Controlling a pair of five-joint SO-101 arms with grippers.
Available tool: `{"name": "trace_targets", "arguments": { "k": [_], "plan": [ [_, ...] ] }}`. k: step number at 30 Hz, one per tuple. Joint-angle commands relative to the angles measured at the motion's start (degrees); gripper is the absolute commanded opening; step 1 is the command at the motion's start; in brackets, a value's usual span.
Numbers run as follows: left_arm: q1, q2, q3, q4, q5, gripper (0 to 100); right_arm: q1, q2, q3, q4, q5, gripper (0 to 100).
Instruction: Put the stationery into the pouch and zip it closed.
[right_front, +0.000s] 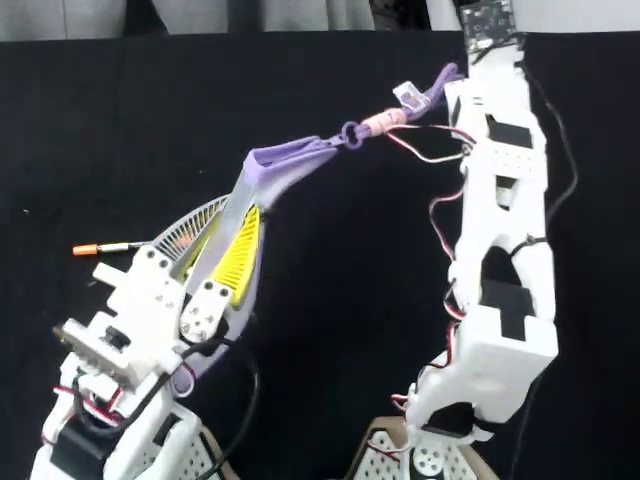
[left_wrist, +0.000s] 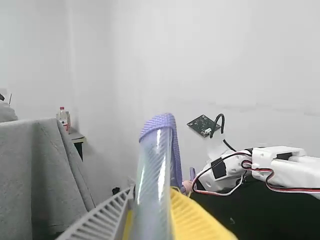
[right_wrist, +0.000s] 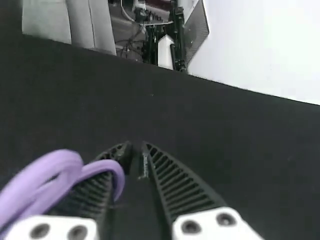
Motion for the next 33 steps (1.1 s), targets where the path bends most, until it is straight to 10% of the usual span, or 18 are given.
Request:
{"name": "trace_targets", "arguments": {
  "k": [1,21,33],
  "plan": [
    [-1.01,-1.49,-10.15,-0.62,0.18,3,4.92,1.45,-3.21,0.44,-0.44,1.1],
    [-0.48,-1.23,11.74,-17.85,0.62,3,-9.76,-25.54,-32.66,49.58,-4.4,1.5],
    [13.23,-1.14,1.63,-0.7,6.24,19,-12.04,-27.56,-53.67,56.44,-5.98,1.3]
  ]
}}
